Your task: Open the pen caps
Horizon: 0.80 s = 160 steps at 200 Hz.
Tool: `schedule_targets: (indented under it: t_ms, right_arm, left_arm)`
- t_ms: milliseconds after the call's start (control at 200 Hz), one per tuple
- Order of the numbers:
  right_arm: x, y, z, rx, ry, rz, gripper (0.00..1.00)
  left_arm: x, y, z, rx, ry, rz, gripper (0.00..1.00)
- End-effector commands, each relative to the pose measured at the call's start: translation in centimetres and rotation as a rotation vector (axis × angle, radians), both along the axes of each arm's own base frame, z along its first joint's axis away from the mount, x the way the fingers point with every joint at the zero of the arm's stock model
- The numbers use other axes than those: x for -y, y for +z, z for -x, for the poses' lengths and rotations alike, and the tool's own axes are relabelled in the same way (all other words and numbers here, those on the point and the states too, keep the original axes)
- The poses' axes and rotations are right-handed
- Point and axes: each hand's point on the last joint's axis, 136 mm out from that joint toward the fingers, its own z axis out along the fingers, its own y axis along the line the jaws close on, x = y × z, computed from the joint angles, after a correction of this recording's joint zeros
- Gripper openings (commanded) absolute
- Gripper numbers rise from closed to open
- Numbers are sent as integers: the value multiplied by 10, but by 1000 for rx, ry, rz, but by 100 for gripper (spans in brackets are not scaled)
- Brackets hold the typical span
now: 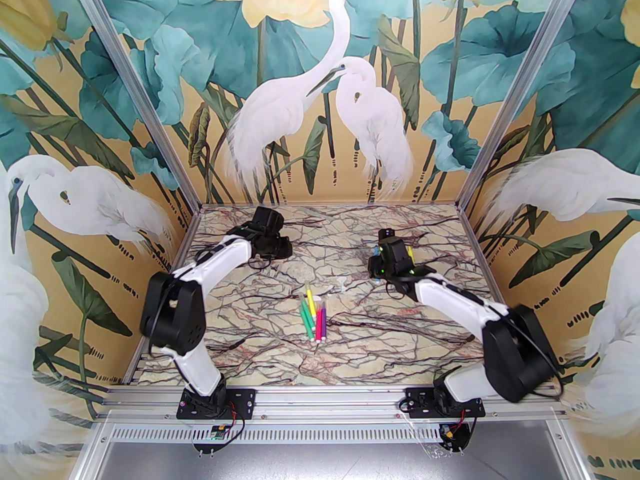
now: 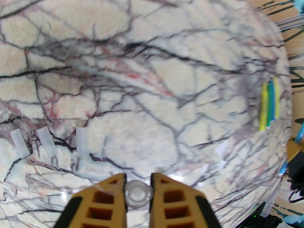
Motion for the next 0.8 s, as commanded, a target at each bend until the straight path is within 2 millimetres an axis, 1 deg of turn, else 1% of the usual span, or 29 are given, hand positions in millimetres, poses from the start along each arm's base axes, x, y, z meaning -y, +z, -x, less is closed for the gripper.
schedule_targets:
  t_ms: [0, 60, 235, 410, 515, 640, 795]
  right_arm:
    - [9, -1, -17, -10, -71, 13, 0]
    - [10, -8, -23, -26, -83, 23, 0]
    - [12, -28, -38, -62, -110, 71, 0]
    - [13, -47, -47, -93, -131, 98, 0]
    - [13, -59, -48, -112, -137, 108, 0]
    - [13, -66, -48, -126, -139, 113, 0]
    - [14, -75, -48, -144, -141, 118, 4]
  left_arm:
    - [-4, -11, -3, -41, -22, -61, 0]
    - [-5, -20, -4, -67, -25, -75, 0]
    - [-4, -39, -4, -109, -35, -90, 0]
    - [-7, -55, -2, -144, -37, -110, 1]
    - [-9, -63, 0, -165, -40, -123, 2]
    - [-10, -72, 3, -186, -42, -134, 5]
    - [-9, -83, 7, -224, -50, -132, 9]
